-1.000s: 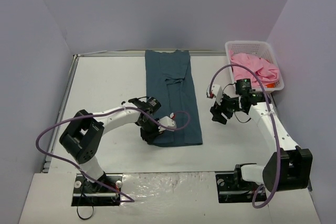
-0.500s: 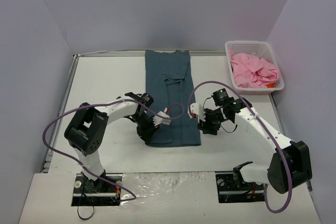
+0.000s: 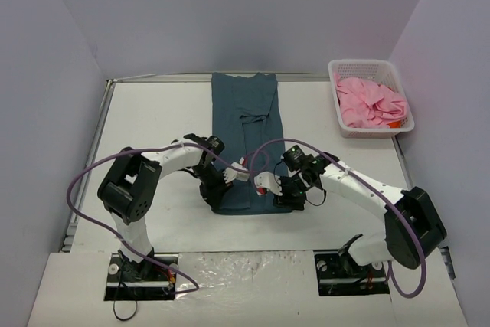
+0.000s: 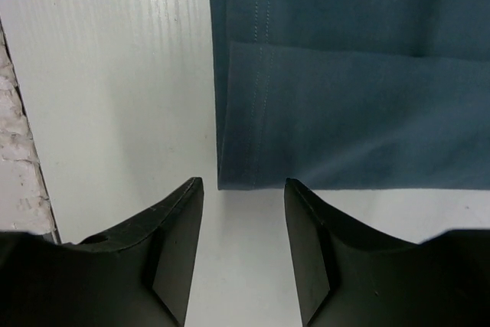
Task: Fold and stack the t-shirts
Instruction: Grab the bottom of the folded rectangular tshirt with both arms
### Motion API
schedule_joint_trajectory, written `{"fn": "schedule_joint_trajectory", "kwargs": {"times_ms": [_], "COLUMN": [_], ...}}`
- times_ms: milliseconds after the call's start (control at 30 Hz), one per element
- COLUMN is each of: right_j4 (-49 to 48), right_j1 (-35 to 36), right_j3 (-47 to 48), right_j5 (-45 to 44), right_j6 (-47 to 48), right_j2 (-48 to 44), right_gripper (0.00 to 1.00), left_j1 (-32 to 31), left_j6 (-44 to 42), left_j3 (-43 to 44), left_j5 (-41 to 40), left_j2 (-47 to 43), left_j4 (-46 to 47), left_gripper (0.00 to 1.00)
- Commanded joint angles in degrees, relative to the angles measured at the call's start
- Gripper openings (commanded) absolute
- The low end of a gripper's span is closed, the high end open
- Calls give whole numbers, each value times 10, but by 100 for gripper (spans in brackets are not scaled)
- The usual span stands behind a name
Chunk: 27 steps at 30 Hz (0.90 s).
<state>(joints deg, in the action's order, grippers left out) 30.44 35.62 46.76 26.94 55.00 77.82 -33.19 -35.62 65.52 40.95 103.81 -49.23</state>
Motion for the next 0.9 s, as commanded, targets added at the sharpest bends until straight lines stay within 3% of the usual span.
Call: {"fn": "schedule_joint_trajectory", "kwargs": {"times_ms": [0,633,867], "right_j4": [-13,-71,-111], "right_j1": [19,56,67], "right_j3": [-16,-33,-49], "right_j5": [-22,-71,-108], "right_j6": [-22,-53,-70], "right_j2": [23,89,103], "right_gripper": [43,47,43], "left_j1": [6,15,15], "left_j6": [-12,-13,-16], "left_j3": [18,18,17], "left_j5": [19,28,30], "left_j2": [-4,2,0], "left_j4": [-26,-31,-32], "left_gripper": [2,2,3]}}
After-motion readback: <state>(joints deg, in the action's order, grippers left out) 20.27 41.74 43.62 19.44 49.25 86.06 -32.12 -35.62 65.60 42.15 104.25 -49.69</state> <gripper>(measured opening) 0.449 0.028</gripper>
